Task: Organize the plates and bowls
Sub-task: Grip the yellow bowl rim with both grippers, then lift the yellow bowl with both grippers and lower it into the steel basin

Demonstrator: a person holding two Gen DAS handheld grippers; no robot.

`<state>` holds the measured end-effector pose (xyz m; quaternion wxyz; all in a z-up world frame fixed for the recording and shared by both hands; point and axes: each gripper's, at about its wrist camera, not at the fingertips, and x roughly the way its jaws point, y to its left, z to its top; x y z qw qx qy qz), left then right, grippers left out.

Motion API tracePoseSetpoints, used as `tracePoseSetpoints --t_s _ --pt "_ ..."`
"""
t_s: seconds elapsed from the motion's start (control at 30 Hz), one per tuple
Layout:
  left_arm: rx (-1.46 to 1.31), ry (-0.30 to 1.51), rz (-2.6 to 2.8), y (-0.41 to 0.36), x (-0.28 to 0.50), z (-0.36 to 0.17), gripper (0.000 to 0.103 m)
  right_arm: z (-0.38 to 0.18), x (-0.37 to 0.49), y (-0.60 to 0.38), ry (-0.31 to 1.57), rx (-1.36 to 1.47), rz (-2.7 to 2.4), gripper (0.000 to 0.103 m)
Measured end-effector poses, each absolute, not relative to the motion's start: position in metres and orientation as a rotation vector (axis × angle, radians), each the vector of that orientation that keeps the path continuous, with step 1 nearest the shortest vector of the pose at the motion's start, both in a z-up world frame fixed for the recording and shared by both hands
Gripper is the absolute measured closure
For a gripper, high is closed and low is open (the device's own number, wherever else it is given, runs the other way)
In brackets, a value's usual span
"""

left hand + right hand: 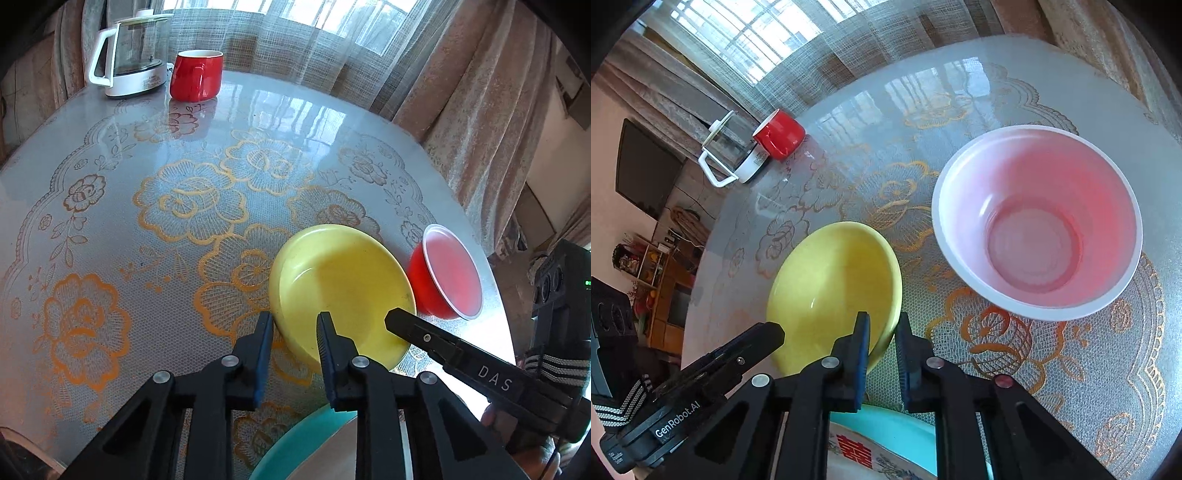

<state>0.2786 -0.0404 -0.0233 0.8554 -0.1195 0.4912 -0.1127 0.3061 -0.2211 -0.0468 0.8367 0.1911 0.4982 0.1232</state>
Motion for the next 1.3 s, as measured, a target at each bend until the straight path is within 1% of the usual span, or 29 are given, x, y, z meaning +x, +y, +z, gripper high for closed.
tracePoseSetpoints --t_s 0.33,0.77,0.97,1.3 --pt "-0.266 0.958 -0.248 -0.026 0.256 0.005 0.079 -0.016 0.290 -0.215 0.967 0.387 0.317 0.090" --pt "-0.241 0.819 -0.204 0.021 0.175 0.045 0.079 0.016 0.238 -0.168 0.893 0.313 0.474 0.090" --pt "-0.290 0.817 -0.153 0.060 0.136 0.040 0.079 0.015 0.213 -0.135 0.902 0.266 0.573 0.090" --pt "-0.343 0.843 -0.038 0.123 0.072 0.019 0.079 -0.007 0.185 -0.061 0.979 0.178 0.741 0.090"
